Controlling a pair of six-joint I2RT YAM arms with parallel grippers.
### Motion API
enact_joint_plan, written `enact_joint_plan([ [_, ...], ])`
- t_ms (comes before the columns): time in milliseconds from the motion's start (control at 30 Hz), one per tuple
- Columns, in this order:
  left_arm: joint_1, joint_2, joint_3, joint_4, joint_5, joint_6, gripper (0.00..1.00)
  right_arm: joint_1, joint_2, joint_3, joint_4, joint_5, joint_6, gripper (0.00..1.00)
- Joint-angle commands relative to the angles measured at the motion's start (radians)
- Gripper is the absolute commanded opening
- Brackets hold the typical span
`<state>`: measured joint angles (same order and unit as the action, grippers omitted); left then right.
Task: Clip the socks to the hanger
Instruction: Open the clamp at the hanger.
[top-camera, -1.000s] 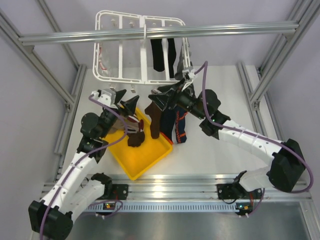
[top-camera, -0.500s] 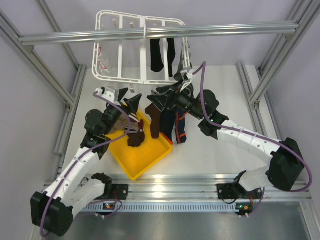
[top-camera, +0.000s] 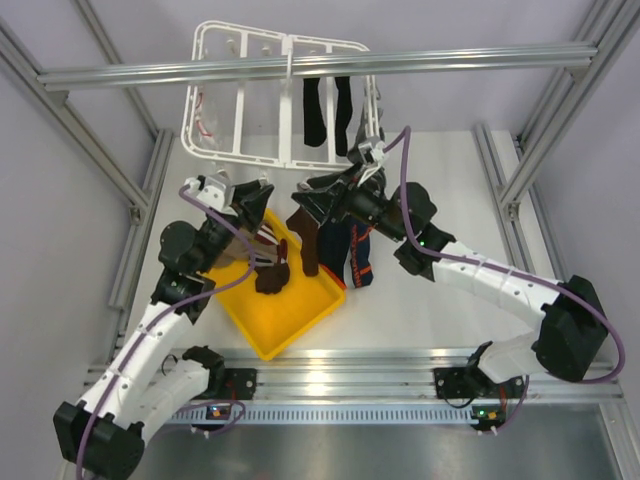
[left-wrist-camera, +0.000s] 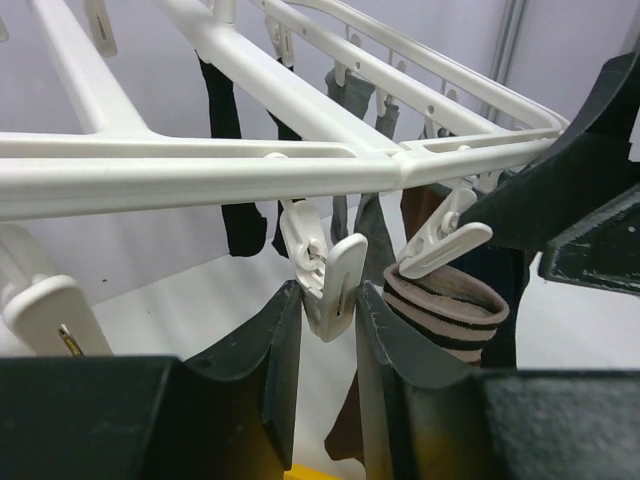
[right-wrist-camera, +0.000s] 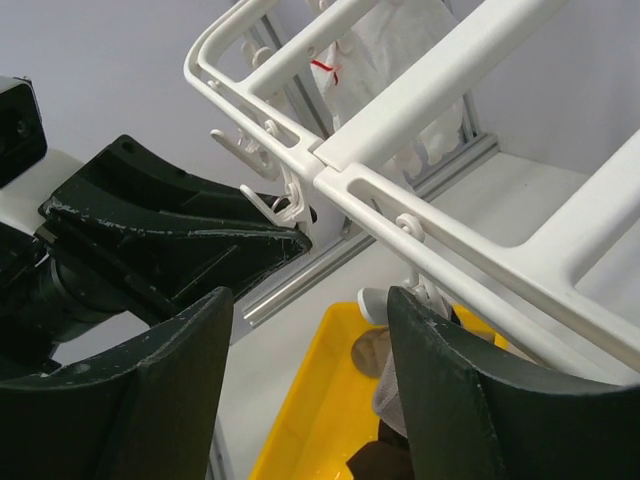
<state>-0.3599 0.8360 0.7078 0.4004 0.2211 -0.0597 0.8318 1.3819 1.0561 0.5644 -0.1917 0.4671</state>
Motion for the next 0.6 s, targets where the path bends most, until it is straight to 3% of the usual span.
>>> enact_joint_plan([
  [0, -0.004, -0.043, 0.061, -0.098, 0.06, 0.046, 0.23, 0.024, 0.005, 0.048, 0.092, -0.005, -0.01, 0.61],
  [233, -0.004, -0.061, 0.169, -0.352, 0.187, 0.104, 0.11, 0.027, 0.045, 0.082, 0.143, -0.052, 0.021, 0.54],
  [433, -0.004, -0.037, 0.217, -0.448, 0.274, 0.095, 0.03, 0.035, 0.075, 0.117, 0.178, -0.141, 0.059, 0.66],
  [567, -0.004, -0.026, 0.226, -0.448, 0.293, 0.077, 0.0, 0.038, 0.074, 0.119, 0.189, -0.173, 0.058, 0.66],
])
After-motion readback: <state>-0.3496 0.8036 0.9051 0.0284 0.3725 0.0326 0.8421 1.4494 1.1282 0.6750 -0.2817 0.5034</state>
